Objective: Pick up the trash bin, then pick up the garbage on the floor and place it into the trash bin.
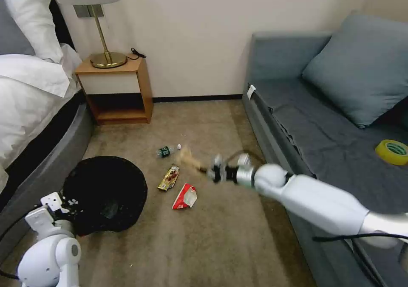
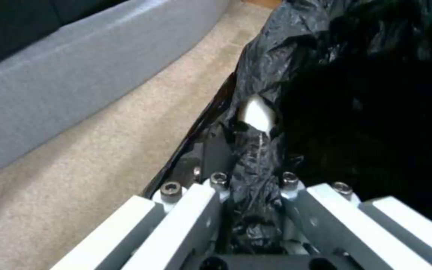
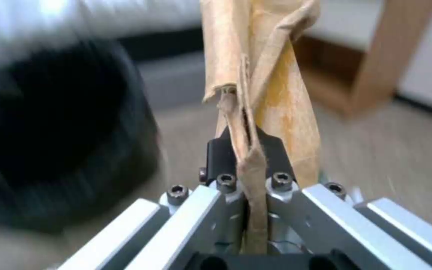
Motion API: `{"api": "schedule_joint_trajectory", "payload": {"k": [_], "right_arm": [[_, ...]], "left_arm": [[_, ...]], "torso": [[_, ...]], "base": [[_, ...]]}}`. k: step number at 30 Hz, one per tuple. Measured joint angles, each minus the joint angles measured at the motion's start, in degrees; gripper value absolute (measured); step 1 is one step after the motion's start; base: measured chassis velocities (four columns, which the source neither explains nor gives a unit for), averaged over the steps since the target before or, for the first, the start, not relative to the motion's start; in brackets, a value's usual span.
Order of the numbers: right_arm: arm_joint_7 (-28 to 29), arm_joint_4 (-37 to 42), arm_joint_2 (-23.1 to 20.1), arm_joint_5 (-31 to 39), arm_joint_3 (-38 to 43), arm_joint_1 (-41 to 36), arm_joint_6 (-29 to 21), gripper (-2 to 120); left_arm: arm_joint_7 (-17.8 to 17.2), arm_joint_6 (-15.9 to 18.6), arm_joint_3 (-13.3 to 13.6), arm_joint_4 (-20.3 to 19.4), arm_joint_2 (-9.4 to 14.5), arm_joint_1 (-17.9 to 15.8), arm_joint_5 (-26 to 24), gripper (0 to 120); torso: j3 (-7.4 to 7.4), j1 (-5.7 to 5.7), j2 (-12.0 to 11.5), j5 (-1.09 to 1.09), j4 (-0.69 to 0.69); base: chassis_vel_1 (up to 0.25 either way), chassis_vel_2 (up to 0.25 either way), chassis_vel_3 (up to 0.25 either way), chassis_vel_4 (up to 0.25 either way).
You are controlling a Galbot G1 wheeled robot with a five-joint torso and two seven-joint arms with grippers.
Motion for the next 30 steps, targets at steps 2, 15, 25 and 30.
{"api": "schedule_joint_trajectory", "payload": {"k": [2, 15, 25, 30], "right_arm": [[2.6, 4.5, 1.4, 1.6, 0.0, 0.2, -1.1, 0], [15.8, 5.9, 15.5, -0.5, -16.2, 0.2, -1.2, 0], [20.7, 1.0, 20.0, -3.5, -20.4, 1.0, -1.5, 19], [20.8, 1.4, 19.6, -4.1, -20.2, 1.0, -1.1, 38]], "left_arm": [[-0.1, 0.0, 0.6, 0.0, -0.4, 0.0, 0.6, 2], [-0.3, 0.1, 2.3, -1.6, -2.1, 0.6, 2.3, 2], [-0.3, 0.2, 2.4, -3.2, -2.2, 1.1, 2.2, 2], [-0.3, 0.3, 2.5, -3.4, -2.2, 1.1, 2.2, 1]], "torso": [[0.00, 0.00, 0.0, 0.01, 0.01], [0.00, 0.00, 0.0, 0.00, 0.02], [0.00, 0.00, 0.0, 0.01, 0.01], [0.00, 0.00, 0.0, 0.01, 0.01]], "base": [[0.000, 0.000, 0.000, 0.000], [0.000, 0.000, 0.000, 0.000], [0.000, 0.000, 0.000, 0.000], [0.000, 0.000, 0.000, 0.000]]}}
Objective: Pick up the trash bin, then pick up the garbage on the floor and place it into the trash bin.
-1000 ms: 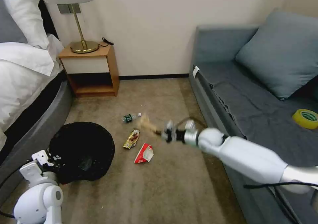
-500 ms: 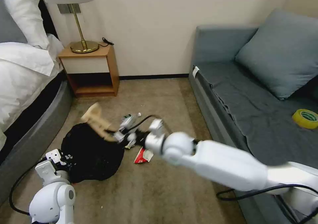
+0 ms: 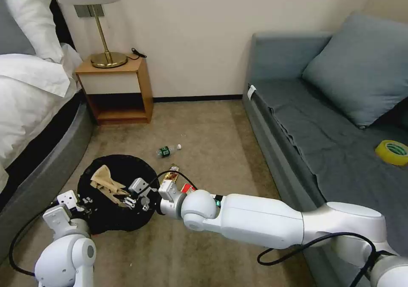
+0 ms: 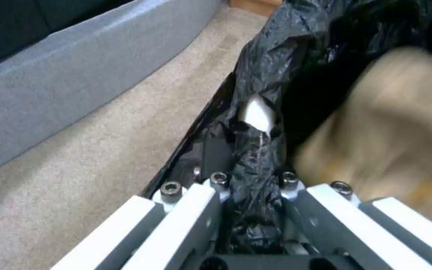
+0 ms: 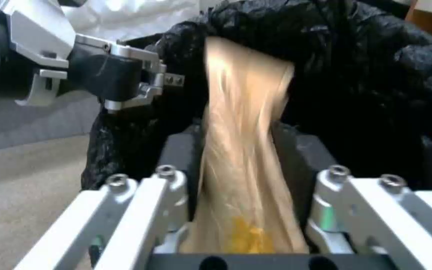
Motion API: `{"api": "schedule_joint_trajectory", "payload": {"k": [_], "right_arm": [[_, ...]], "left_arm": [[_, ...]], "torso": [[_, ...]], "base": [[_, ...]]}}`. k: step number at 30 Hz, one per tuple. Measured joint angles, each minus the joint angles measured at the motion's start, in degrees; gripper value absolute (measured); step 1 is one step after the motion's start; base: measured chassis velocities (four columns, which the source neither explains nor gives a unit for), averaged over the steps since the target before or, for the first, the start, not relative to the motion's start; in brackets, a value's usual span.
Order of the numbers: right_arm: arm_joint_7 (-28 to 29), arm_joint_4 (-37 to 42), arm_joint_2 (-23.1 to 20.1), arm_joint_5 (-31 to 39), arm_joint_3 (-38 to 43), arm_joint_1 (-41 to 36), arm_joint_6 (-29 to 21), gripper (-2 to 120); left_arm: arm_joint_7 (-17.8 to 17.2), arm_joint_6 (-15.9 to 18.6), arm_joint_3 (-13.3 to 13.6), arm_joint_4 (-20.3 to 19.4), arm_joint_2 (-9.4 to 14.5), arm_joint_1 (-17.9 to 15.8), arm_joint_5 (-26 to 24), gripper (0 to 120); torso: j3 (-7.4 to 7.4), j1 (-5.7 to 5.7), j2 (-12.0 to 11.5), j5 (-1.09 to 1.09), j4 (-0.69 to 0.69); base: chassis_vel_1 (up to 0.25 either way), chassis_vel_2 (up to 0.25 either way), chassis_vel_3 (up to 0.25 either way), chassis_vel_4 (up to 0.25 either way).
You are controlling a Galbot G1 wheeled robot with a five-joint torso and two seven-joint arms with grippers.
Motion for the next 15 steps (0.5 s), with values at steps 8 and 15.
{"api": "schedule_joint_trajectory", "payload": {"k": [8, 15], "right_arm": [[-0.2, 1.3, -0.8, -0.6, 2.3, -1.2, 2.5, 64], [-0.7, 9.7, -9.6, -2.3, 17.1, -6.9, 7.4, 93]], "left_arm": [[0.1, 0.0, 0.1, -0.1, 0.0, 0.0, 0.0, 1], [0.2, 0.0, 0.0, -0.3, 0.0, 0.3, -0.3, 1]], "torso": [[0.00, 0.00, 0.0, 0.00, 0.00], [0.00, 0.00, 0.0, 0.00, 0.01]], "base": [[0.000, 0.000, 0.000, 0.000], [0.000, 0.000, 0.000, 0.000]]}}
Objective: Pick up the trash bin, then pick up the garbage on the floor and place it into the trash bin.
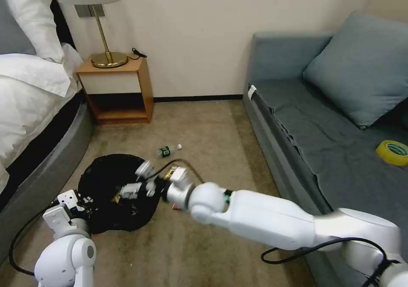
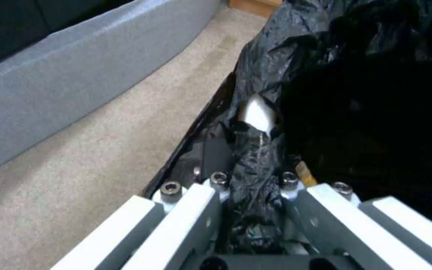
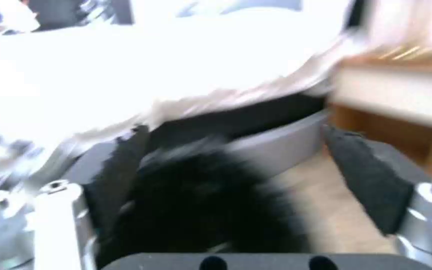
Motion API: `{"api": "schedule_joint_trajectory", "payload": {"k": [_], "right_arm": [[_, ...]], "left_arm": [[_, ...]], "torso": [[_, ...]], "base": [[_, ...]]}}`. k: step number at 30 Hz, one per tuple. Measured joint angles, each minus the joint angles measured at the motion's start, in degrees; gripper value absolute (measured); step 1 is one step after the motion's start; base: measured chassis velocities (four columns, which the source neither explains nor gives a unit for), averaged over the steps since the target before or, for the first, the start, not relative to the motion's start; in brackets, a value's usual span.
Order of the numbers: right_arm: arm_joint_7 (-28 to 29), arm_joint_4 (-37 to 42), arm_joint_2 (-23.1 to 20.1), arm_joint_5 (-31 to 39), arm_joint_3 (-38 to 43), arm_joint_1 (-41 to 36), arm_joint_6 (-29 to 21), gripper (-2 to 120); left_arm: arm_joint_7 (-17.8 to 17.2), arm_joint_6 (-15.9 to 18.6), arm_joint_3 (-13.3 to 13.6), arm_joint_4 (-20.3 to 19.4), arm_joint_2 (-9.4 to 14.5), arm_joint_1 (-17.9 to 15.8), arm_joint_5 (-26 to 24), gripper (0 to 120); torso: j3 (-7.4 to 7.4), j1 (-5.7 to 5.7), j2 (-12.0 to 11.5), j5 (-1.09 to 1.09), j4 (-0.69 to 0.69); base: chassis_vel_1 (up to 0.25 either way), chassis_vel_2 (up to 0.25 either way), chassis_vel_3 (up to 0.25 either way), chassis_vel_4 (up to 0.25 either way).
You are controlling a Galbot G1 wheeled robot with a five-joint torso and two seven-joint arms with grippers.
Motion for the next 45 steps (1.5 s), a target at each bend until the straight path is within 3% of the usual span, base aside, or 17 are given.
{"api": "schedule_joint_trajectory", "payload": {"k": [2, 4, 7, 8, 11, 13, 17, 19, 22, 28, 45], "right_arm": [[1.3, 3.7, -3.8, -3.3, 7.6, -4.1, 0.3, 98], [2.0, 5.1, -5.0, -4.3, 10.6, -5.7, 0.2, 99], [5.6, 12.4, -9.2, -9.2, 26.9, -15.4, -1.6, 100], [5.6, 12.4, -9.2, -9.2, 26.9, -15.4, -1.6, 100], [8.9, 18.9, -10.5, -14.4, 42.0, -26.9, -4.3, 100], [10.6, 21.0, -10.4, -15.6, 45.7, -30.6, -5.6, 100], [15.4, 28.0, -7.2, -20.2, 54.8, -43.0, -9.5, 100], [15.6, 28.6, -6.6, -20.8, 55.3, -44.4, -9.6, 100], [15.6, 30.8, -0.7, -26.1, 56.5, -53.5, -9.6, 100], [13.6, 30.2, 5.3, -31.6, 54.5, -59.5, -7.1, 100], [12.3, 28.3, 6.1, -33.2, 53.0, -58.9, -5.0, 100]], "left_arm": [[0.1, 0.0, 0.1, 0.1, 0.0, 0.0, -0.1, 2], [0.1, 0.0, 0.1, 0.1, 0.0, 0.0, -0.1, 1], [0.1, 0.0, -0.2, 0.1, 0.6, 0.0, -0.6, 1], [0.1, 0.0, -0.2, 0.1, 0.6, 0.0, -0.6, 1], [0.1, 0.1, -0.4, -0.1, 0.9, -0.1, -1.1, 1], [0.1, 0.1, -0.4, -0.1, 0.9, -0.1, -1.2, 2], [0.1, 0.1, -0.5, -0.1, 0.9, -0.2, -1.3, 1], [0.1, 0.1, -0.5, -0.2, 0.9, -0.2, -1.3, 1], [0.1, 0.1, -0.9, -0.6, 1.2, -0.2, -1.7, 1], [0.0, 0.1, -1.2, -1.5, 1.2, 0.4, -2.2, 1], [0.0, 0.1, -2.0, -2.4, 1.3, 1.6, -2.7, 1]], "torso": [[0.00, 0.00, 0.0, 0.02, -0.02], [0.00, 0.00, 0.0, 0.01, -0.02], [0.00, 0.00, 0.0, 0.03, -0.01], [0.00, 0.00, 0.0, 0.03, -0.01], [0.00, 0.00, 0.0, 0.01, -0.02], [0.00, 0.00, 0.0, 0.04, -0.03], [0.00, 0.00, 0.0, 0.01, -0.02], [0.00, -0.01, 0.0, 0.01, -0.01], [-0.01, 0.00, 0.0, 0.00, -0.01], [-0.01, -0.01, 0.0, -0.01, -0.01], [0.00, 0.00, 0.0, 0.00, 0.00]], "base": [[0.000, 0.000, 0.000, 0.000], [0.000, 0.000, 0.000, 0.000], [0.000, 0.000, 0.000, 0.000], [0.000, 0.000, 0.000, 0.000], [0.000, 0.000, 0.000, 0.000], [0.000, 0.000, 0.000, 0.000], [0.000, 0.000, 0.000, 0.000], [0.000, 0.000, 0.000, 0.000], [0.000, 0.000, 0.000, 0.000], [0.000, 0.000, 0.000, 0.000], [-0.047, 0.048, 0.051, -0.051]]}}
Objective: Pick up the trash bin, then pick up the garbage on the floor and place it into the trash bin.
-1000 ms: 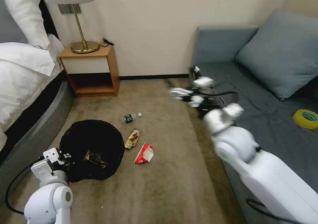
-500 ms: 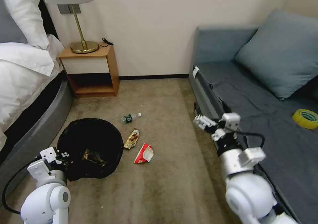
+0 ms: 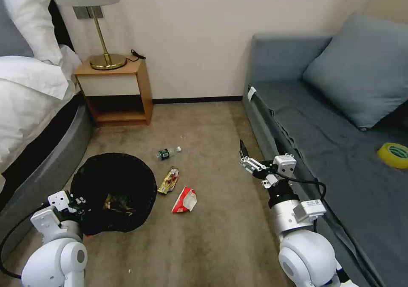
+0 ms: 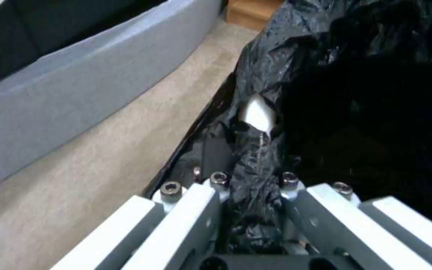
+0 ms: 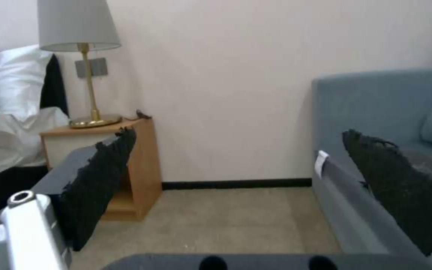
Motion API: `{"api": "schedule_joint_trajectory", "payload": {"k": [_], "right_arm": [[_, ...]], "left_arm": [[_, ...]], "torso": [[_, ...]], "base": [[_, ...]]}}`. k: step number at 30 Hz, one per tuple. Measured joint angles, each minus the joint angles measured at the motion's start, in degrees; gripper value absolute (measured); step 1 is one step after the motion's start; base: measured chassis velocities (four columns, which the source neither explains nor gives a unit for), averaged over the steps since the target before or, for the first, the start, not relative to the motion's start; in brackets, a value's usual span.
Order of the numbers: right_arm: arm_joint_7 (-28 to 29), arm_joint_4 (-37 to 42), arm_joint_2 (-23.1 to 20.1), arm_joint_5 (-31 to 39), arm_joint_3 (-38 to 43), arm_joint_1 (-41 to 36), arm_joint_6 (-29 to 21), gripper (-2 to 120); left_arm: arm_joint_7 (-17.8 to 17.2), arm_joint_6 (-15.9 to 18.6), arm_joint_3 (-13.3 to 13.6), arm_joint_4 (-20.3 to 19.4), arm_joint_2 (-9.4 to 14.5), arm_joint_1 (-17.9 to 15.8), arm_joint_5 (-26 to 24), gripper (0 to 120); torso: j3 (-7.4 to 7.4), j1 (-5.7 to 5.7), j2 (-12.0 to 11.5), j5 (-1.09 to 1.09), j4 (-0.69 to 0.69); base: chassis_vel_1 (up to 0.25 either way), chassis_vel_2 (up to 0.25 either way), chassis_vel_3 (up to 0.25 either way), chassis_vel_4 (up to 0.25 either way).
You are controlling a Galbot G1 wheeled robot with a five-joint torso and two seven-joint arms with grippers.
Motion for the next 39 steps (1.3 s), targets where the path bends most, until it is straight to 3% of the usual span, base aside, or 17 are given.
{"api": "schedule_joint_trajectory", "payload": {"k": [14, 21, 23, 26, 29, 32, 34, 35, 37, 39], "right_arm": [[0.0, -1.9, -2.9, 4.3, -2.0, 3.0, -0.3, 100], [3.3, -6.9, -9.5, 14.5, -10.2, 15.0, -5.1, 100], [6.1, -11.6, -11.8, 19.3, -16.3, 22.0, -8.0, 100], [8.6, -14.7, -12.5, 24.0, -20.4, 26.3, -10.5, 100], [11.5, -20.5, -12.7, 31.8, -29.1, 35.4, -14.8, 100], [8.8, -23.5, -13.1, 32.3, -33.8, 40.4, -15.4, 100], [-0.8, -29.3, -14.3, 30.9, -41.8, 47.2, -13.3, 100], [-0.8, -29.3, -14.3, 30.9, -41.8, 47.2, -13.3, 100], [-9.0, -34.1, -15.0, 28.5, -49.4, 52.7, -10.1, 100], [-16.6, -40.9, -14.5, 22.6, -55.8, 57.7, -5.4, 100]], "left_arm": [[0.0, -0.3, -0.3, 0.1, -0.4, -0.1, -0.2, 1], [0.0, -0.4, -0.8, -0.4, -0.3, 0.2, -0.6, 1], [0.0, -0.5, -0.9, -0.5, -0.4, 0.4, -0.6, 1], [0.0, -0.5, -0.9, -0.5, -0.5, 0.5, -0.5, 1], [0.1, -0.9, -0.9, -0.4, -0.8, 0.5, -0.4, 1], [0.2, -1.0, -0.9, -0.3, -0.9, 0.6, -0.3, 1], [0.3, -1.1, -1.0, -0.1, -0.8, 0.6, -0.3, 1], [0.3, -1.1, -1.0, -0.1, -0.8, 0.6, -0.3, 1], [0.3, -1.2, -1.0, 0.1, -1.0, 0.5, -0.2, 1], [0.3, -1.5, -1.1, 0.4, -1.2, 0.4, 0.0, 1]], "torso": [[0.01, 0.01, 0.0, 0.01, -0.01], [0.00, 0.00, 0.0, 0.00, 0.00], [0.00, 0.00, 0.0, -0.01, 0.02], [0.00, 0.00, 0.0, -0.01, 0.00], [0.01, 0.01, 0.0, 0.01, 0.00], [0.01, 0.01, 0.0, -0.01, 0.01], [0.01, 0.00, 0.0, -0.01, 0.00], [0.01, 0.00, 0.0, -0.01, 0.00], [0.01, 0.01, 0.0, 0.00, 0.00], [0.00, 0.01, 0.0, 0.00, -0.01]], "base": [[-0.193, 0.196, 0.183, -0.195], [-0.028, 0.013, 0.022, -0.021], [0.000, 0.000, 0.000, 0.000], [0.000, 0.000, 0.000, 0.000], [0.000, 0.000, 0.000, 0.000], [0.000, 0.000, 0.000, 0.000], [0.000, 0.000, 0.000, 0.000], [0.000, 0.000, 0.000, 0.000], [0.000, 0.000, 0.000, 0.000], [0.000, 0.000, 0.000, 0.000]]}}
